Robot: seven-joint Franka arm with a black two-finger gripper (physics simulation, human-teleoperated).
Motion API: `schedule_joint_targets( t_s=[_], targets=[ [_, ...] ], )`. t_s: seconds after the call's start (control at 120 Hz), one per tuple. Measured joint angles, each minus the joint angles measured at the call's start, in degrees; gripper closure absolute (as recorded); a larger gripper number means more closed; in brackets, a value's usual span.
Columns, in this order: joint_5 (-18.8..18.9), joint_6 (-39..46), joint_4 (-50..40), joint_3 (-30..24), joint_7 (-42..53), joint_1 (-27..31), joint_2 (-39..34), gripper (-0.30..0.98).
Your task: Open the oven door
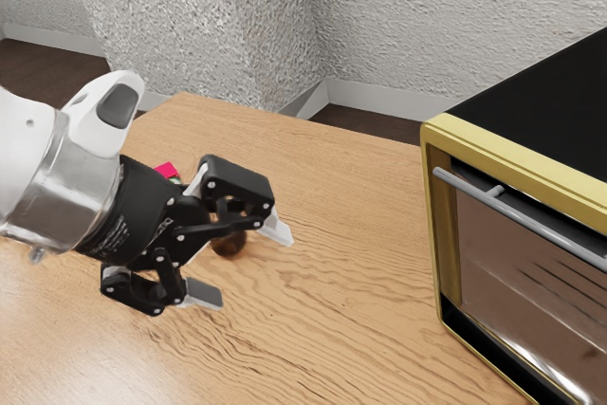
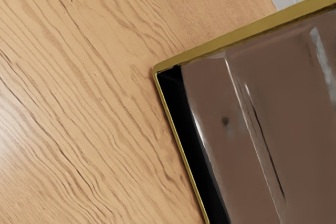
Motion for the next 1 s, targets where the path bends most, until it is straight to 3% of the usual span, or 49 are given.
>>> schedule_joint_targets(
  t_s=[0.267, 0.467, 1.0],
  targets=[
    [2.06, 7.21, 4.73, 1.06, -13.20, -5.94, 9.21, 0.00],
    [2.25, 9.81, 7.66, -1.68, -19.82, -5.82, 13.79, 0.00],
    [3.24, 11.63, 15.85, -1.96, -28.73, -5.25, 24.96, 0.00]
  ],
)
